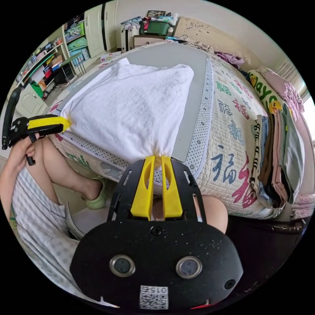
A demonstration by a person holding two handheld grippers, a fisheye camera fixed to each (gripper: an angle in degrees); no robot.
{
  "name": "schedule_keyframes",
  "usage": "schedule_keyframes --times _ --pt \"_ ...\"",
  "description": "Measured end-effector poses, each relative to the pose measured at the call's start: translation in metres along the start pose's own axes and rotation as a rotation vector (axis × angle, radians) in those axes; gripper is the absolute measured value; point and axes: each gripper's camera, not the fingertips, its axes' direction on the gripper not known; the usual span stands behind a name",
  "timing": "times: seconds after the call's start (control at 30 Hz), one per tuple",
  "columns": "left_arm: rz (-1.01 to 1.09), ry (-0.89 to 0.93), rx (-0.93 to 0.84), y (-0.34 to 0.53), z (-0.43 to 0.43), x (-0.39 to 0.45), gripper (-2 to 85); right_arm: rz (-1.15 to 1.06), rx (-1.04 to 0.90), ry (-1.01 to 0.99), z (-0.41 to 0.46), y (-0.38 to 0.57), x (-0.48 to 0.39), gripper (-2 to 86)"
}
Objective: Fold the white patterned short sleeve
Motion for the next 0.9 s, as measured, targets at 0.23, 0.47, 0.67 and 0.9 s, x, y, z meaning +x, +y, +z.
schedule_keyframes --times 0.23,0.47,0.67,0.9 --pt "-0.021 0.02 -0.007 -0.007 0.009 -0.016 1.1 0.005 0.003 -0.012 0.009 -0.014 0.0 4.6" --pt "-0.026 -0.004 -0.021 -0.023 0.02 -0.03 1.1 0.013 0.01 -0.009 0.027 -0.034 0.007 4.6" --pt "-0.072 0.044 -0.074 -0.046 0.03 -0.053 1.3 0.018 -0.003 -0.068 0.047 -0.055 0.032 4.1" --pt "0.037 0.148 0.0 -0.077 0.004 -0.089 2.4 0.13 -0.072 -0.234 0.061 -0.067 0.093 1.6"
